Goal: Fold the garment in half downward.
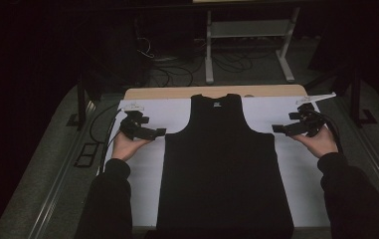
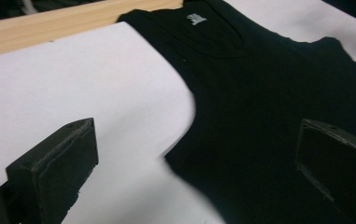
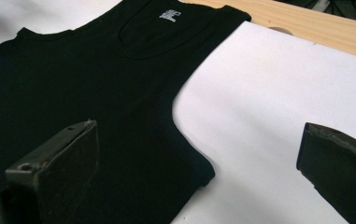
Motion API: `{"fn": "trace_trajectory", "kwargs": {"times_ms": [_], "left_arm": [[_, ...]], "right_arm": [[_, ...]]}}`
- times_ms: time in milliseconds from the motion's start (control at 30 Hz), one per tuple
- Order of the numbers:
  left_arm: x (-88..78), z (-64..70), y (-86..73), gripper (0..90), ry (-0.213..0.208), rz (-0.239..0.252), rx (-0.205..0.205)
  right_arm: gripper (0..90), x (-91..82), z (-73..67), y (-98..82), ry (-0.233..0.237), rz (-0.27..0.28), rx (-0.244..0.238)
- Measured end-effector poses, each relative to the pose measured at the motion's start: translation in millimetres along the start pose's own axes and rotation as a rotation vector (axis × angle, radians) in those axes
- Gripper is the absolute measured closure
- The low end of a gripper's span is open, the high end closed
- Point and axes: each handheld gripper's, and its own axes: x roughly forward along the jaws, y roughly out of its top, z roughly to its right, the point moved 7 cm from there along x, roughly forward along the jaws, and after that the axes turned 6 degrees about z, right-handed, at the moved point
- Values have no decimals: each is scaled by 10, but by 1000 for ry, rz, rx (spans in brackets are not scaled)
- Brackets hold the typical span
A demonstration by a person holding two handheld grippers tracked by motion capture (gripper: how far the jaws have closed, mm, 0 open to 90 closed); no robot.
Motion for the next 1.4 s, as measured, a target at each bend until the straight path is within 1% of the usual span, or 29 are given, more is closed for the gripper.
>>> {"fn": "trace_trajectory", "kwargs": {"times_ms": [67,167,267,433,533,567,600,667,733,833,867,900,933,967,1000,1033,1067,1100,1167,1233,1300,1367,1400], "left_arm": [[47,15,4,0,-8,5,4],[110,22,-10,0,-10,3,5],[183,15,-46,0,-9,-30,3],[260,16,-73,0,-11,-41,1],[311,8,-115,0,-14,-56,-9],[329,3,-127,0,-19,-54,-28],[337,-1,-136,0,-22,-58,-31],[362,1,-159,0,-23,-70,-30],[371,2,-176,0,-27,-80,-32],[385,-1,-207,0,-30,-96,-41],[390,-5,-221,0,-28,-106,-40],[394,-7,-236,12,-28,-117,-42],[397,-8,-247,12,-33,-122,-47],[401,-3,-254,35,-39,-120,-57],[403,-1,-258,56,-44,-116,-61],[404,0,-262,56,-45,-113,-62],[406,-1,-268,94,-45,-114,-61],[410,-3,-275,94,-39,-119,-59],[417,-3,-293,131,-37,-128,-56],[420,-5,-307,148,-43,-136,-59],[420,-3,-318,159,-41,-137,-67],[410,-8,-331,196,-34,-139,-56],[408,-9,-337,210,-36,-144,-58]], "right_arm": [[0,21,6,-3,-1,1,5],[0,93,29,-38,3,-15,14],[0,137,36,-66,4,-25,21],[0,185,40,-99,7,-37,29],[0,222,42,-128,12,-48,30],[0,232,38,-137,16,-51,31],[13,246,30,-150,23,-55,35],[22,268,14,-168,38,-63,35],[29,302,-2,-196,37,-76,27],[39,322,-7,-218,43,-81,29],[51,333,-5,-229,44,-84,30],[117,354,-14,-258,61,-97,32],[117,354,-14,-258,61,-97,32],[137,364,-21,-274,70,-107,26],[158,389,-24,-298,53,-120,19],[158,389,-24,-298,53,-120,19],[177,407,-31,-315,60,-127,17],[177,407,-31,-315,60,-127,17],[204,425,-32,-330,55,-134,11],[268,443,-27,-343,43,-140,12],[284,446,-23,-346,36,-140,16],[313,452,-13,-354,28,-138,20],[331,455,-5,-361,23,-140,25]]}}
